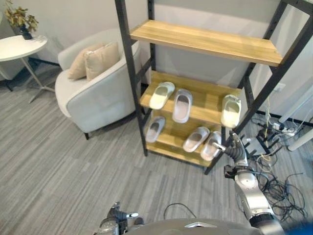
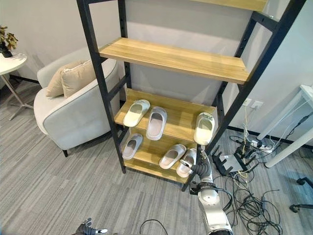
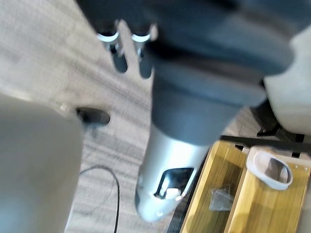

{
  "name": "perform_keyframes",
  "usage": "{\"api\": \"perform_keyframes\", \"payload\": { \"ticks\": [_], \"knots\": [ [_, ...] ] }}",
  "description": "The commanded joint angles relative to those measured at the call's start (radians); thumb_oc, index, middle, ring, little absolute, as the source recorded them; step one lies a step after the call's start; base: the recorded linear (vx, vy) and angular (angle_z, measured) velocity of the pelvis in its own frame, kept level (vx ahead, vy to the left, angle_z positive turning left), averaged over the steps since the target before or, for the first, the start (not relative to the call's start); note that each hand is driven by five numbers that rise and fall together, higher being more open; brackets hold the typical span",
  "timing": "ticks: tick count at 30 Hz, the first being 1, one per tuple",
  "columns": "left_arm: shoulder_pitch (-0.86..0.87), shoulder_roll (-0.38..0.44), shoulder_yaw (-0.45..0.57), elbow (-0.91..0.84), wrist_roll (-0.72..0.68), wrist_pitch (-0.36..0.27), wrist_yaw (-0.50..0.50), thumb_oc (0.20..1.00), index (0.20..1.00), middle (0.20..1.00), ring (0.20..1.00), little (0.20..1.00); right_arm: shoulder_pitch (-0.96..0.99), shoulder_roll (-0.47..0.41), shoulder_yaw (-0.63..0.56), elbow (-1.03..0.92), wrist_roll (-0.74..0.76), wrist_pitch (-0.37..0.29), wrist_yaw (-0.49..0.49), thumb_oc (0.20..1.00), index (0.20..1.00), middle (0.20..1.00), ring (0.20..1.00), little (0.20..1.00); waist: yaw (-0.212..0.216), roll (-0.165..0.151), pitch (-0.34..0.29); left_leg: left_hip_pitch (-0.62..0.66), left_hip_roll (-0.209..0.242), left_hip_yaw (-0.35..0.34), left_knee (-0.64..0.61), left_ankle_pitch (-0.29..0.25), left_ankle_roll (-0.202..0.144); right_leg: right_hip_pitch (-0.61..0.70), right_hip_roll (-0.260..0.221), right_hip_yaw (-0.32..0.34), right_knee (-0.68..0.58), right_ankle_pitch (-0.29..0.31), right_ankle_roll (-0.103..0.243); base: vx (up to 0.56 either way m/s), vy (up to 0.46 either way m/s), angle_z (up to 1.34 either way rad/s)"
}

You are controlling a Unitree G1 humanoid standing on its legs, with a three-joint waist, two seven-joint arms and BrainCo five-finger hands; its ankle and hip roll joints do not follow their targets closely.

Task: Arrange the slippers neatly on the shoe rack.

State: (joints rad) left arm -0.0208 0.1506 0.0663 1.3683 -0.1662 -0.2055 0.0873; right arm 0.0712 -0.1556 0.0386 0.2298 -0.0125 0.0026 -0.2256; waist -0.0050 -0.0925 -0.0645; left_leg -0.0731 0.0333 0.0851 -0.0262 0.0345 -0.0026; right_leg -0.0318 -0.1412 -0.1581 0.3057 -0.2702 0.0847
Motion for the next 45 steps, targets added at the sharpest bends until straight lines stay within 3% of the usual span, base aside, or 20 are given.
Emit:
{"api": "perform_keyframes", "payload": {
  "ticks": [1,2,3,6,9,11,13,15,17,18,19,21,22,24,26,30,32,34,41,45],
  "knots": [
    [-0.014,0.047,0.026,0.01,0.01,-0.011,0.01,1.0,1.0,1.0,1.0,1.0,-0.01,0.055,-0.057,-0.074,0.004,-0.054,-0.009,1.0,1.0,1.0,1.0,1.0,-0.015,-0.023,0.047,-0.009,0.028,0.002,0.106,-0.103,0.048,0.001,0.028,0.09,-0.052,0.232,0.095,0.07,0.145,0.01],
    [-0.014,0.047,0.026,0.01,0.01,-0.011,0.01,1.0,1.0,1.0,1.0,1.0,-0.01,0.055,-0.057,-0.074,0.004,-0.054,-0.009,1.0,1.0,1.0,1.0,1.0,-0.016,-0.023,0.047,-0.008,0.027,0.001,0.106,-0.104,0.048,0.0,0.027,0.089,-0.048,0.23,0.095,0.13,0.177,0.21],
    [-0.031,0.045,0.03,-0.007,0.003,-0.016,0.012,1.0,1.0,1.0,1.0,1.0,-0.003,0.05,-0.062,-0.074,-0.007,-0.053,-0.013,1.0,1.0,1.0,1.0,1.0,-0.031,-0.011,0.049,0.018,0.009,-0.011,0.079,-0.101,0.051,-0.042,0.097,0.087,-0.063,0.178,0.05,0.15,0.141,0.37],
    [-0.044,0.035,0.024,-0.047,-0.007,-0.022,0.014,1.0,1.0,1.0,1.0,1.0,0.021,0.077,-0.077,-0.075,0.019,-0.052,-0.005,1.0,1.0,1.0,1.0,1.0,-0.058,-0.014,0.053,0.064,-0.034,-0.04,0.05,-0.116,0.048,-0.129,0.198,0.097,-0.121,0.215,-0.02,0.18,0.116,0.42],
    [-0.02,0.013,0.038,-0.095,-0.022,-0.038,0.019,1.0,1.0,1.0,1.0,1.0,0.055,0.061,-0.069,-0.095,0.017,-0.057,-0.016,1.0,1.0,1.0,1.0,1.0,-0.075,-0.029,0.047,0.077,-0.082,-0.078,0.107,-0.168,0.04,-0.065,0.202,0.164,-0.214,0.244,-0.117,0.18,0.055,0.53],
    [-0.009,0.001,0.047,-0.133,-0.026,-0.053,0.02,1.0,1.0,1.0,1.0,1.0,0.074,0.049,-0.063,-0.112,-0.007,-0.053,-0.029,1.0,1.0,1.0,1.0,1.0,-0.068,-0.05,0.061,0.034,-0.103,-0.06,0.293,-0.242,-0.008,-0.037,0.182,0.163,-0.228,0.271,-0.137,0.12,-0.051,0.61],
    [-0.004,-0.002,0.064,-0.163,-0.031,-0.058,0.021,1.0,1.0,1.0,1.0,1.0,0.068,0.05,-0.051,-0.118,-0.024,-0.057,-0.042,1.0,1.0,1.0,1.0,1.0,-0.047,-0.057,0.087,-0.044,-0.09,-0.068,0.45,-0.244,-0.045,-0.013,0.181,0.182,-0.226,0.255,-0.13,0.02,-0.012,0.51],
    [-0.001,-0.001,0.071,-0.16,-0.029,-0.06,0.023,1.0,1.0,1.0,1.0,1.0,0.071,0.047,-0.04,-0.111,-0.038,-0.058,-0.047,1.0,1.0,1.0,1.0,1.0,-0.044,-0.068,0.089,-0.118,-0.029,-0.106,0.46,-0.254,-0.058,-0.006,0.167,0.186,-0.223,0.231,-0.118,0.05,0.068,0.14],
    [0.009,0.003,0.069,-0.149,-0.029,-0.062,0.027,1.0,1.0,1.0,1.0,1.0,0.075,0.048,-0.023,-0.109,-0.045,-0.059,-0.044,1.0,1.0,1.0,1.0,1.0,-0.042,-0.075,0.079,-0.142,0.062,-0.154,0.382,-0.198,-0.065,-0.002,0.15,0.201,-0.221,0.212,-0.106,0.18,0.221,-0.05],
    [0.021,0.01,0.078,-0.144,-0.038,-0.066,0.03,1.0,1.0,1.0,1.0,1.0,0.068,0.042,-0.004,-0.096,-0.044,-0.058,-0.049,1.0,1.0,1.0,1.0,1.0,-0.033,-0.073,0.087,-0.18,0.138,-0.257,0.305,-0.111,-0.08,0.019,0.144,0.227,-0.208,0.183,-0.097,0.18,0.242,-0.32],
    [0.021,0.01,0.078,-0.144,-0.038,-0.066,0.03,1.0,1.0,1.0,1.0,1.0,0.068,0.042,-0.004,-0.096,-0.044,-0.058,-0.049,1.0,1.0,1.0,1.0,1.0,-0.033,-0.073,0.088,-0.179,0.138,-0.257,0.305,-0.111,-0.08,0.02,0.144,0.227,-0.209,0.183,-0.097,0.23,0.284,-0.41],
    [0.016,0.03,0.095,-0.12,-0.048,-0.074,0.034,1.0,1.0,1.0,1.0,1.0,0.068,0.033,0.01,-0.105,-0.041,-0.05,-0.052,1.0,1.0,1.0,1.0,1.0,-0.022,-0.055,0.099,-0.227,0.223,-0.327,0.224,-0.04,-0.1,0.064,0.128,0.256,-0.193,0.121,-0.068,0.24,0.302,-0.21],
    [0.016,0.03,0.095,-0.12,-0.048,-0.074,0.033,1.0,1.0,1.0,1.0,1.0,0.068,0.033,0.01,-0.105,-0.041,-0.05,-0.052,1.0,1.0,1.0,1.0,1.0,-0.023,-0.055,0.101,-0.226,0.223,-0.327,0.225,-0.042,-0.1,0.066,0.128,0.256,-0.192,0.12,-0.068,0.21,0.308,-0.25],
    [0.023,0.028,0.119,-0.093,-0.063,-0.073,0.03,1.0,1.0,1.0,1.0,1.0,0.085,0.029,0.012,-0.138,-0.052,-0.05,-0.041,1.0,1.0,1.0,1.0,1.0,-0.02,-0.023,0.084,-0.137,0.267,-0.284,0.118,-0.016,-0.148,0.088,0.114,0.248,-0.205,0.104,-0.032,0.18,0.321,-0.76],
    [0.033,0.019,0.113,-0.09,-0.062,-0.077,0.03,1.0,1.0,1.0,1.0,1.0,0.096,0.018,-0.003,-0.169,-0.067,-0.061,-0.06,1.0,1.0,1.0,1.0,1.0,-0.022,-0.01,0.069,-0.134,0.222,-0.28,0.148,-0.026,-0.164,0.089,0.065,0.241,-0.218,0.111,0.018,0.19,0.425,-0.73],
    [0.038,0.033,0.11,-0.06,-0.058,-0.082,0.038,1.0,1.0,1.0,1.0,1.0,0.086,0.033,-0.015,-0.2,-0.09,-0.078,-0.103,1.0,1.0,1.0,1.0,1.0,-0.014,-0.004,0.071,-0.098,0.178,-0.208,0.168,-0.062,-0.145,0.065,0.011,0.252,-0.219,0.131,0.058,0.02,0.283,-0.32],
    [0.023,0.052,0.155,-0.043,-0.107,-0.089,0.046,1.0,1.0,1.0,1.0,1.0,0.046,0.046,-0.017,-0.212,-0.131,-0.1,-0.16,1.0,1.0,1.0,1.0,1.0,0.005,-0.003,0.082,-0.096,0.162,-0.136,0.201,-0.095,-0.124,0.018,-0.029,0.198,-0.219,0.201,0.102,-0.09,0.236,-1.03],
    [0.019,0.049,0.145,-0.054,-0.105,-0.095,0.038,1.0,1.0,1.0,1.0,1.0,0.048,0.035,-0.024,-0.233,-0.181,-0.099,-0.202,1.0,1.0,1.0,1.0,1.0,-0.008,-0.001,0.073,-0.114,0.142,-0.145,0.224,-0.113,-0.113,0.046,-0.056,0.2,-0.278,0.228,0.12,-0.02,0.064,-1.1],
    [0.035,-0.007,0.104,-0.076,-0.097,-0.115,0.012,1.0,1.0,1.0,1.0,1.0,0.068,-0.031,-0.072,-0.315,-0.314,-0.08,-0.33,1.0,1.0,1.0,1.0,1.0,-0.032,0.003,0.038,-0.089,0.116,-0.149,0.206,-0.108,-0.113,0.115,-0.082,0.177,-0.34,0.209,0.112,0.07,0.025,0.25],
    [0.048,-0.025,0.07,-0.038,-0.078,-0.111,0.015,1.0,1.0,1.0,1.0,1.0,0.036,-0.025,-0.058,-0.319,-0.298,-0.049,-0.307,1.0,1.0,1.0,1.0,1.0,-0.037,0.002,0.028,-0.062,0.113,-0.146,0.171,-0.101,-0.11,0.128,-0.087,0.172,-0.363,0.221,0.119,0.04,-0.01,0.12]
  ]
}}
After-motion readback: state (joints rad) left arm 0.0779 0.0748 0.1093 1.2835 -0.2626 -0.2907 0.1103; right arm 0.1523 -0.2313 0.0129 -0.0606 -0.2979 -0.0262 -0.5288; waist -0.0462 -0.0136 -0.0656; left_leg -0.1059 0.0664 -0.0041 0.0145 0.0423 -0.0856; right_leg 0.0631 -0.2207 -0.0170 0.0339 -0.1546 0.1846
